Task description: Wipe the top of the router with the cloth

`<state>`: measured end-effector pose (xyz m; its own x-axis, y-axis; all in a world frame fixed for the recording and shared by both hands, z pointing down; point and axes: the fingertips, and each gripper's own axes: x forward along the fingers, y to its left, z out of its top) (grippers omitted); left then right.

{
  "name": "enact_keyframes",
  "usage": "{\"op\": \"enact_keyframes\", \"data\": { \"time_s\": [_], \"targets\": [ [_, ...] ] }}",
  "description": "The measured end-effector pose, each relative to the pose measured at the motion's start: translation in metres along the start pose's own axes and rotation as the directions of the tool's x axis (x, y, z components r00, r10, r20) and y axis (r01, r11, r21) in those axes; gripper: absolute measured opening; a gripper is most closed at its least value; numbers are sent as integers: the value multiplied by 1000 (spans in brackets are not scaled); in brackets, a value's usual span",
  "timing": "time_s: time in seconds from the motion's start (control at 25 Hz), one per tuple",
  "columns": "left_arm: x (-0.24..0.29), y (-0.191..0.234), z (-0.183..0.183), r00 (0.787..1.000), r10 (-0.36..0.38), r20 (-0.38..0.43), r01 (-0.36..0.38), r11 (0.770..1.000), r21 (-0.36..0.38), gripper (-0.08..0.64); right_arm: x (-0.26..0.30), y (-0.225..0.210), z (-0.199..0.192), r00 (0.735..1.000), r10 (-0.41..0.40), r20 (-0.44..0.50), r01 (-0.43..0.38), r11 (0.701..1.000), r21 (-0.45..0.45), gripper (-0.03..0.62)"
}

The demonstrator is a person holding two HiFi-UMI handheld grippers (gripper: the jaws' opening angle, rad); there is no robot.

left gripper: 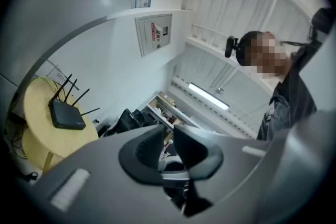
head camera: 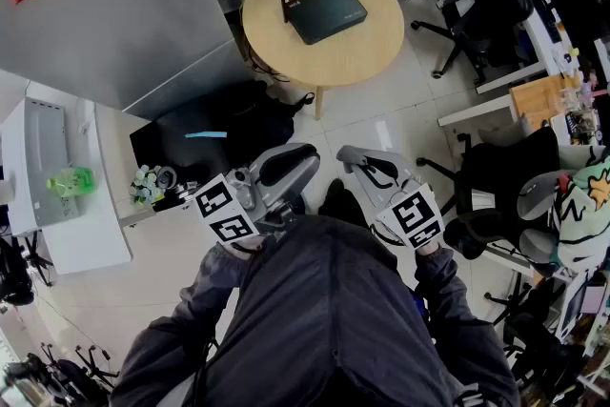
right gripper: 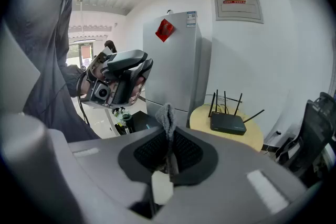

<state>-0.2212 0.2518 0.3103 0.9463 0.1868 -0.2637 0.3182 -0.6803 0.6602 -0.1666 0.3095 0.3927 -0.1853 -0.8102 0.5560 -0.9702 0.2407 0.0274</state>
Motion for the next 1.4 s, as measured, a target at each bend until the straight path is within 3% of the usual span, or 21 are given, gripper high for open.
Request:
{"op": "enact_keyframes", "data": {
  "time_s": [0.2,0.48,0.76,0.96,1.08,1.4],
  "targets": [
    [21,35,0,998,47,-34,-47,999,-6,38,21,-33,2,1000,21,2,-21,1000,-8,25],
    [79,105,-3,982,181,-54,-183,983,-33,35,47,-114,-9,996,88,22,-87,996,-8,25],
    [141,186,14,942,331,-49,-334,941,-63,26,78,-203,-10,983,184,19,-183,983,-7,25],
    [171,219,20,913,405,-49,-408,910,-71,26,95,-243,-21,965,264,-3,-264,965,1,25],
    [182,232,24,904,424,-53,-427,901,-71,26,109,-261,-25,956,292,-20,-292,957,3,25],
    [171,272,21,851,519,-74,-524,848,-75,23,168,-289,-26,932,348,-102,-352,936,-17,25]
  ]
}}
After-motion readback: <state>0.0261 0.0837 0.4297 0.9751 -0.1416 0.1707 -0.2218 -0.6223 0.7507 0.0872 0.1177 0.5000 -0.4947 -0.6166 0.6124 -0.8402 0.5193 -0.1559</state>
